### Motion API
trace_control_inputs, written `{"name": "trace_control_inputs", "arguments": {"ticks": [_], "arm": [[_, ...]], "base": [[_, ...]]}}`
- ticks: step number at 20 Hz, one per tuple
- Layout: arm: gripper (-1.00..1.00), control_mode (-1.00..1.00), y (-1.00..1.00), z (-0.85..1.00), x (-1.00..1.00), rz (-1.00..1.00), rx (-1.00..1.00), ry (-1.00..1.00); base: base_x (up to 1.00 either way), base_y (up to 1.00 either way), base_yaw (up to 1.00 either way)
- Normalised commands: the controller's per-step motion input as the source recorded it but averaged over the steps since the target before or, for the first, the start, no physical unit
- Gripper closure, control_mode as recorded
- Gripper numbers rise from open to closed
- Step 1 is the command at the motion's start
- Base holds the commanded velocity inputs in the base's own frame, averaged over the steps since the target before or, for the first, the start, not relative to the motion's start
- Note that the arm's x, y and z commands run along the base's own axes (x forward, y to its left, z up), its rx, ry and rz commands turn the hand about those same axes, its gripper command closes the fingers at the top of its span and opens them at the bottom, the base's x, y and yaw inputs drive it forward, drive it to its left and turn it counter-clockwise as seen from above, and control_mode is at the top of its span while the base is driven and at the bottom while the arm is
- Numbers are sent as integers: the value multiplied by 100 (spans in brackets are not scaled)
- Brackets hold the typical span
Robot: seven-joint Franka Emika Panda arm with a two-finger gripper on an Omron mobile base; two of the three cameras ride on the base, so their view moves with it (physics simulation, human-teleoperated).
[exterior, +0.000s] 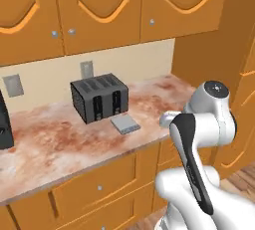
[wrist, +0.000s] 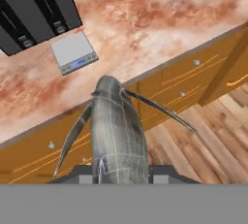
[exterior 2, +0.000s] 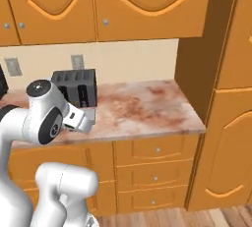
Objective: Take the fish from the fridge and place it on the digital scale on the counter by the fridge. Wait a few seconds for a reading, then move it to the plate on the dining counter.
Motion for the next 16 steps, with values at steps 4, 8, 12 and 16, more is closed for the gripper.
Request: {"name": "trace_control_inputs", "arguments": {"ticks": [4,8,12,16], "arm": [[100,100,0,0,0,0,0,0],[100,100,0,0,0,0,0,0],[100,100,0,0,0,0,0,0],[100,100,0,0,0,0,0,0]], "base": [[48,0,77],[51,-19,64],[47,-46,52],[3,-49,13]]}}
